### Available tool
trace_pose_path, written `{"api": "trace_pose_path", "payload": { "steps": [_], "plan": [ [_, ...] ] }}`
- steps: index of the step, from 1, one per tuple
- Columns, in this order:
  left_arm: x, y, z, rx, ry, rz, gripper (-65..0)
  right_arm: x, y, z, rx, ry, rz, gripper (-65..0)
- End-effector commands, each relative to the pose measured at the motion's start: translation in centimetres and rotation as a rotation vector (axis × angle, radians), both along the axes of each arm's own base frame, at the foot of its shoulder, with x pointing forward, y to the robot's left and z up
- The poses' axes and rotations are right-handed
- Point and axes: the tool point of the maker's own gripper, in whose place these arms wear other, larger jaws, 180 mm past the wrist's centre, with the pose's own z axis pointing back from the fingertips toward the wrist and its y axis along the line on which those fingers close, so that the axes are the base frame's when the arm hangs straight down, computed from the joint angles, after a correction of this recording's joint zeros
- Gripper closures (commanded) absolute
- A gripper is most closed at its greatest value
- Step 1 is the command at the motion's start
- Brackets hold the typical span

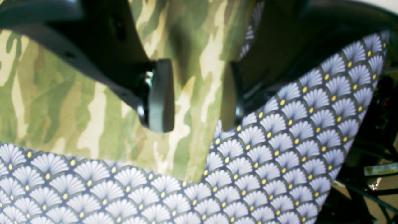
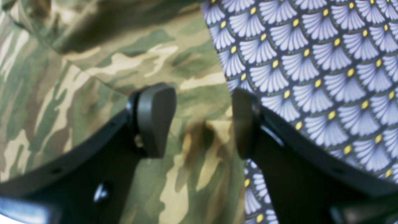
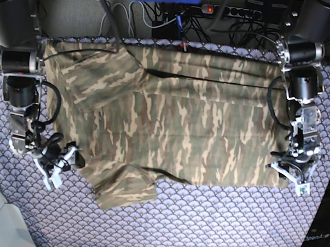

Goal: Fold the T-shirt properly
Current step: 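Move both grippers down to the shirt's sides near the hem, then close both grippers on the shirt's side edges near the hem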

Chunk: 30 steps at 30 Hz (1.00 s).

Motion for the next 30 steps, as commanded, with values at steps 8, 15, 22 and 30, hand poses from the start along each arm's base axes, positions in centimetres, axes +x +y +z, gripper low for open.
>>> {"api": "trace_pose_path", "payload": {
  "steps": [8, 15, 22, 30],
  "plan": [
    [0.8, 0.8, 1.9, 0.023, -0.055, 0.006, -24.6, 1.3, -2.3, 0.7, 0.011, -0.059, -0.109, -34.4],
    [0.7, 0.9, 1.8, 0.023, -0.051, 0.010, -24.6, 1.7, -2.5, 1.0, 0.006, -0.069, -0.131, -34.2],
    [0.3, 0.9, 1.6, 0.028, -0.050, 0.007, -24.6, 1.7, -3.2, 0.5, -0.015, -0.073, -0.174, -34.3],
    [0.0, 1.0, 1.3, 0.031, -0.043, 0.010, -24.7, 0.2, -1.3, -1.1, 0.020, -0.035, -0.114, -33.8]
  ]
}}
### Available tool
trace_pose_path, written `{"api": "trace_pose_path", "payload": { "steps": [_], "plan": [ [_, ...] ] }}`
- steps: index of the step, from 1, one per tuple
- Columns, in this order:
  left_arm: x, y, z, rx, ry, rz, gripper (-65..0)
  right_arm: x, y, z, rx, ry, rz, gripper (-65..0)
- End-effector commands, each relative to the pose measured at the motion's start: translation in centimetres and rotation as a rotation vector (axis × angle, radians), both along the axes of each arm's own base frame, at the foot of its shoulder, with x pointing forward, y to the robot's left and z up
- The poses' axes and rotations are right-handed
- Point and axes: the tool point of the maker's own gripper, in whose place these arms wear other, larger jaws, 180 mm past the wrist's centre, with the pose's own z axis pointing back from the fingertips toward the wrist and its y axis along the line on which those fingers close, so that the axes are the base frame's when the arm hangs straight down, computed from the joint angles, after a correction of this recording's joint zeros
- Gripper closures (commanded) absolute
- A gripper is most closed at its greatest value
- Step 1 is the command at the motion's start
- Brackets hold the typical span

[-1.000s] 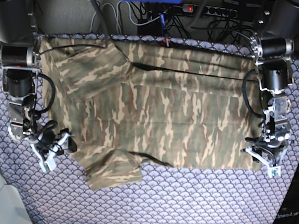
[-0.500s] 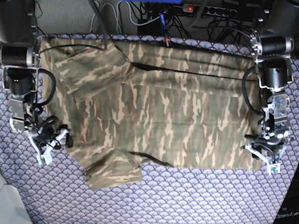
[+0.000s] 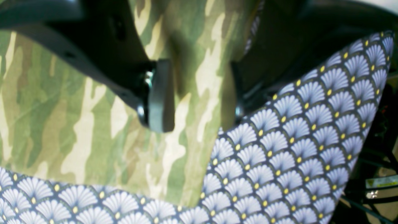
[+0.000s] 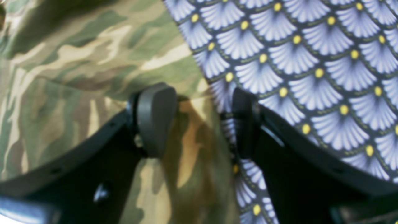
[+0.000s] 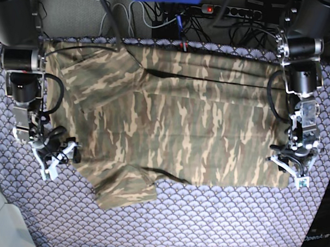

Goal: Fold the T-shirt properly
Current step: 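Close both grippers on the shirt's side edges near the hem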

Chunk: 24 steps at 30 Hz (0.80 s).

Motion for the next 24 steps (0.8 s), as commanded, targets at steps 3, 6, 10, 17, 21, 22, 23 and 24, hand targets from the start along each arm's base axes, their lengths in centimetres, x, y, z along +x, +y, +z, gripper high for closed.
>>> {"api": "trace_pose_path", "payload": {
  "steps": [3, 6, 10, 17, 21, 22, 23, 24],
  "plan": [
    [1.4, 1.1, 2.8, 0.030, -0.071, 0.006, -24.7, 0.1, 0.0, 0.4, 0.005, -0.007, 0.014, -28.8],
    [1.5, 1.1, 2.9, 0.030, -0.074, 0.006, -24.7, 0.1, 0.0, 0.5, 0.009, -0.011, 0.011, -16.9],
    [1.6, 1.0, 3.0, 0.029, -0.075, 0.007, -24.7, 0.5, -0.1, 1.2, 0.006, -0.032, 0.012, -0.1],
    [1.5, 1.3, 2.8, 0.035, -0.068, 0.010, -24.7, 0.3, 0.7, 2.4, -0.020, -0.094, 0.053, 0.0],
    [2.3, 1.2, 4.2, 0.055, -0.150, -0.002, -24.7, -0.1, 0.9, 1.9, -0.028, -0.063, 0.060, 0.0],
    [2.7, 1.2, 4.8, 0.064, -0.190, -0.008, -24.7, -0.1, 0.9, 1.8, -0.029, -0.058, 0.060, 0.0],
    [2.9, 1.2, 5.2, 0.072, -0.218, -0.012, -24.7, -0.2, 0.8, 1.8, -0.029, -0.056, 0.059, 0.0],
    [2.9, 1.2, 5.0, 0.074, -0.230, -0.013, -24.7, -0.1, 0.9, 1.8, -0.028, -0.056, 0.060, 0.0]
  ]
}}
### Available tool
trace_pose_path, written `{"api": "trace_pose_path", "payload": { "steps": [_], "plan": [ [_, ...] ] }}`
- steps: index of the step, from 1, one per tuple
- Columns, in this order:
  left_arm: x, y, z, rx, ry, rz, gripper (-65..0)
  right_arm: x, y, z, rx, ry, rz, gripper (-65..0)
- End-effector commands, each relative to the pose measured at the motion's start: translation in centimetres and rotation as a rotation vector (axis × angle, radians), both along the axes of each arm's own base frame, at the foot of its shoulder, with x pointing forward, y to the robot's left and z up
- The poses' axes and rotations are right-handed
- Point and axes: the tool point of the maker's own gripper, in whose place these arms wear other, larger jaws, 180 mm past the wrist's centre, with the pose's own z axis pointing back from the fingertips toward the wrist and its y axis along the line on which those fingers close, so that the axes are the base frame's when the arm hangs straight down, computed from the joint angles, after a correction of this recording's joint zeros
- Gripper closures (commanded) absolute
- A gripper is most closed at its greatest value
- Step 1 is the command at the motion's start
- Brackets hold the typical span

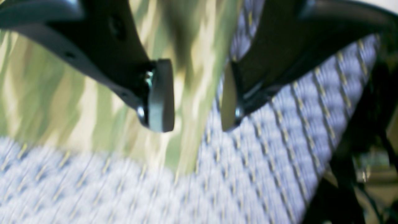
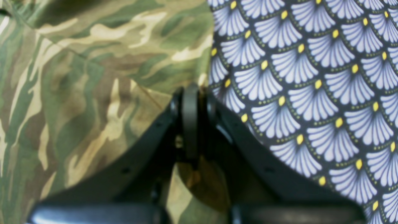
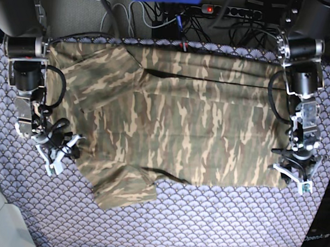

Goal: Fold the T-shirt properly
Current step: 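Close both grippers on the shirt's side edges near the hem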

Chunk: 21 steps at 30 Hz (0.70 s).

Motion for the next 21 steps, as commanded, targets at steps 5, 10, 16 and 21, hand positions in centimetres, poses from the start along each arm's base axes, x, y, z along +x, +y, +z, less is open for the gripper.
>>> {"api": "trace_pose_path", "payload": {
  "steps": [5, 10, 16, 21],
  "plan": [
    [1.1, 1.5, -0.8, -0.025, 0.024, 0.038, -24.5, 1.2, -0.5, 1.7, -0.005, -0.038, -0.002, 0.0],
    [1.8, 2.9, -1.8, -0.049, 0.030, 0.073, -24.5, 1.1, -0.6, 1.6, -0.007, -0.034, -0.003, 0.0],
    [2.0, 3.8, -1.9, -0.053, 0.003, 0.088, -24.5, 0.8, -0.6, 1.2, -0.017, -0.008, 0.001, 0.0],
    [2.0, 3.7, -1.9, -0.050, -0.004, 0.083, -24.6, 0.7, -0.6, 1.1, -0.019, 0.000, 0.002, 0.0]
  ]
}}
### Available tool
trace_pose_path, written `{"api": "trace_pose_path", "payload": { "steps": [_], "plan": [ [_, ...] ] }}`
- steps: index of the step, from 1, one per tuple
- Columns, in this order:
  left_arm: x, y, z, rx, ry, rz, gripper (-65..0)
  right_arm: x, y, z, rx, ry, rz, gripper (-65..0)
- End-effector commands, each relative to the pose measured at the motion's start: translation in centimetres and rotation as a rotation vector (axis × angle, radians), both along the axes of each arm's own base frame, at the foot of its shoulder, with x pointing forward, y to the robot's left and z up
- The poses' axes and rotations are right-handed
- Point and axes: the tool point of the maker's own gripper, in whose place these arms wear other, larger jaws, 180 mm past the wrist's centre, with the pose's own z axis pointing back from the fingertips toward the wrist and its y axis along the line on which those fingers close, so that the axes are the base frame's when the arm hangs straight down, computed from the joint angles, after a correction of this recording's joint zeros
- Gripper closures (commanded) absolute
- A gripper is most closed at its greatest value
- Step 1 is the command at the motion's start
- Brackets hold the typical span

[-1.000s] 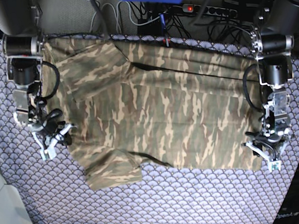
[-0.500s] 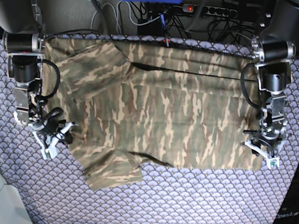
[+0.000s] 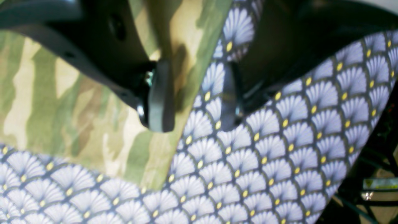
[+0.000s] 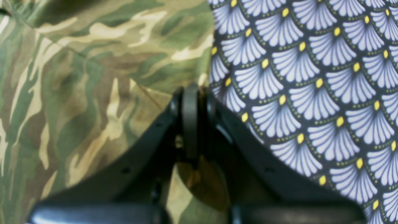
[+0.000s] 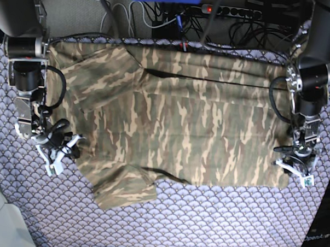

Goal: Fold the T-shirt properly
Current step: 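Close both grippers on the shirt's side edges near the hem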

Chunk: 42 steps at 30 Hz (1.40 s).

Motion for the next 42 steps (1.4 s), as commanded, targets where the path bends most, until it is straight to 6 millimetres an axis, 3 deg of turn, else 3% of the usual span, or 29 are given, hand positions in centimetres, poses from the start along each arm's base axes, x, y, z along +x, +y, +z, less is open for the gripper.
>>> {"api": "trace_pose_path", "payload": {
  "steps": [1, 16, 23, 28, 34, 42],
  "plan": [
    [1.7, 0.7, 2.8, 0.027, -0.074, -0.003, -24.6, 0.9, -0.6, 1.2, -0.014, -0.019, 0.000, 0.0],
    [1.3, -1.2, 1.1, 0.060, -0.027, -0.067, -24.6, 0.9, -0.6, 1.2, -0.015, -0.019, -0.001, 0.0],
    [0.2, -0.5, 0.4, 0.034, -0.044, -0.026, -24.6, 0.9, -0.7, 1.2, -0.017, -0.019, -0.001, 0.0],
    [-1.4, 0.3, -1.4, -0.010, -0.020, 0.028, -24.7, 0.9, -0.7, 1.2, -0.017, -0.018, 0.000, 0.0],
    [-1.6, 0.1, -1.7, -0.013, -0.011, 0.026, -24.7, 0.9, -0.6, 1.2, -0.017, -0.017, 0.003, 0.0],
    [-1.1, -2.7, -2.9, -0.055, 0.003, -0.004, -24.7, 0.9, -0.8, 1.2, -0.019, -0.018, -0.001, 0.0]
  ]
}}
